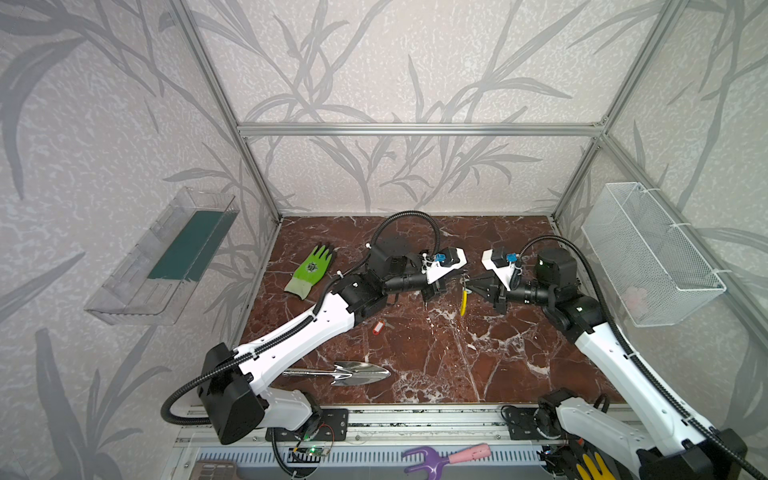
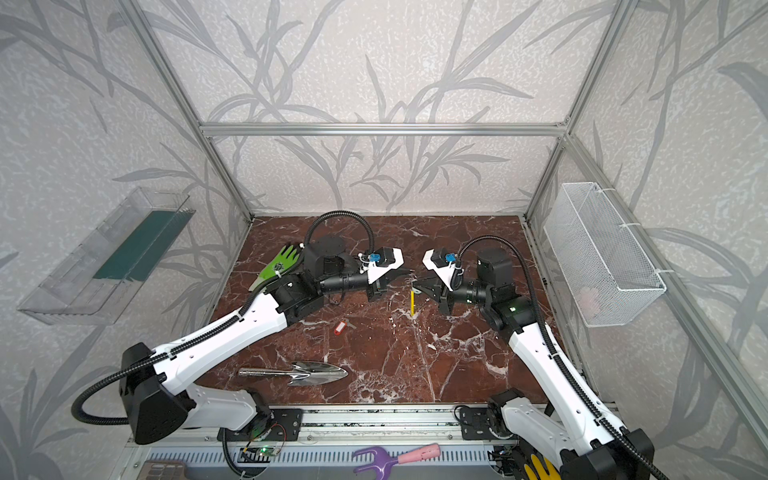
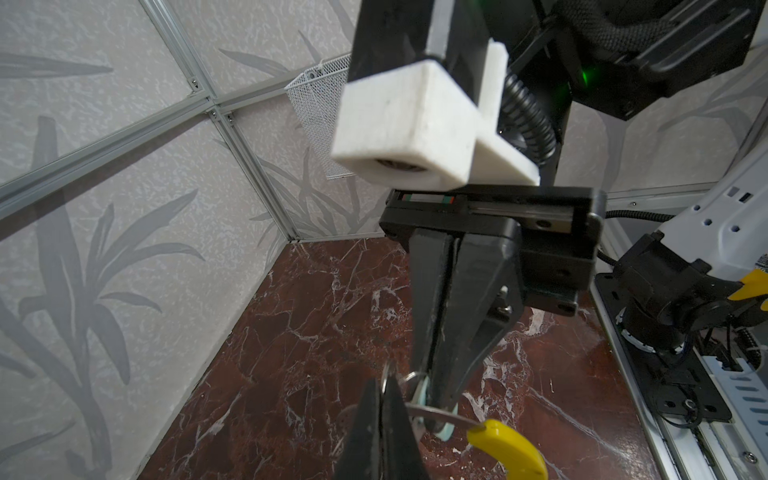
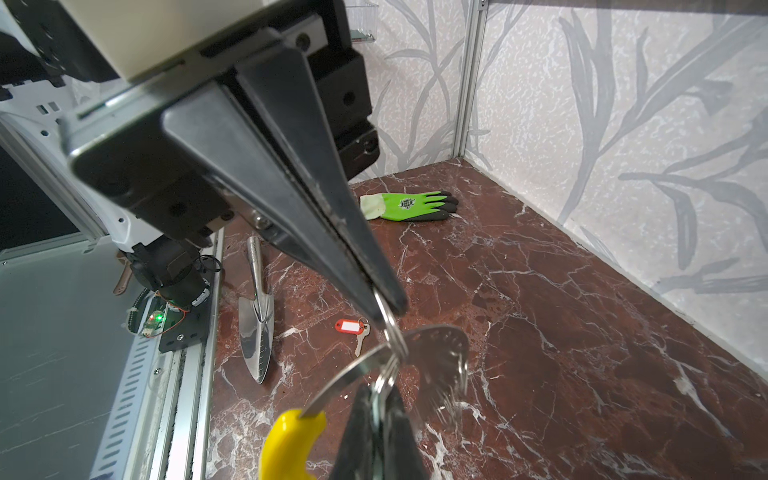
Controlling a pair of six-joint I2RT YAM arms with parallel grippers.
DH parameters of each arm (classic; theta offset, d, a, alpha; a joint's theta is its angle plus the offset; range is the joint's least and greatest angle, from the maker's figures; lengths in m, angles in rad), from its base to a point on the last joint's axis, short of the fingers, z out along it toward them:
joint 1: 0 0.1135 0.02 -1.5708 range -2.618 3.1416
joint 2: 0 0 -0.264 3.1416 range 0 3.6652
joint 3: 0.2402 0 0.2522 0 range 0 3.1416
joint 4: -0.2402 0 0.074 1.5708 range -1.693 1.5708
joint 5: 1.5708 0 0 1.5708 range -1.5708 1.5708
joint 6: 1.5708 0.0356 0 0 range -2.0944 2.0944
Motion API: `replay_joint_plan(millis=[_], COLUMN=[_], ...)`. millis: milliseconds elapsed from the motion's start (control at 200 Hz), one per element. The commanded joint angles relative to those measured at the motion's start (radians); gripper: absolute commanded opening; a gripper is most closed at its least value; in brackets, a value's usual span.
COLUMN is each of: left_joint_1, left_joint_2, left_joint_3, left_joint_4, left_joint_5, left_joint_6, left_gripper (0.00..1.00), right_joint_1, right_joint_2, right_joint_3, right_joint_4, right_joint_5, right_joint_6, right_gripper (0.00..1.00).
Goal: Put the keys on the keyring
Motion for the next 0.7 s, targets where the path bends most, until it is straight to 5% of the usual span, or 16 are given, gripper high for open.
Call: replay_joint_plan(millis=[0,695], left_joint_1=[0.008,-0.001], left_joint_2=[-0.031,-0.002], left_joint_3=[-0.021,-0.11], left_joint_4=[0.16,0.403], left_joint_5=[0.022,-0.035], left_joint_6=[-0.093,-0.227], left_gripper=[0.0,0.0], right_joint_1=[0.001,0.03], right_joint_2=[0.021,0.068], right_joint_3=[0.048,0.14], right_joint_4=[-0.043,-0.096], right_joint_5=[-0.016,0.09], right_joint_6=[-0.025,-0.067], right_gripper=[0.0,0.0])
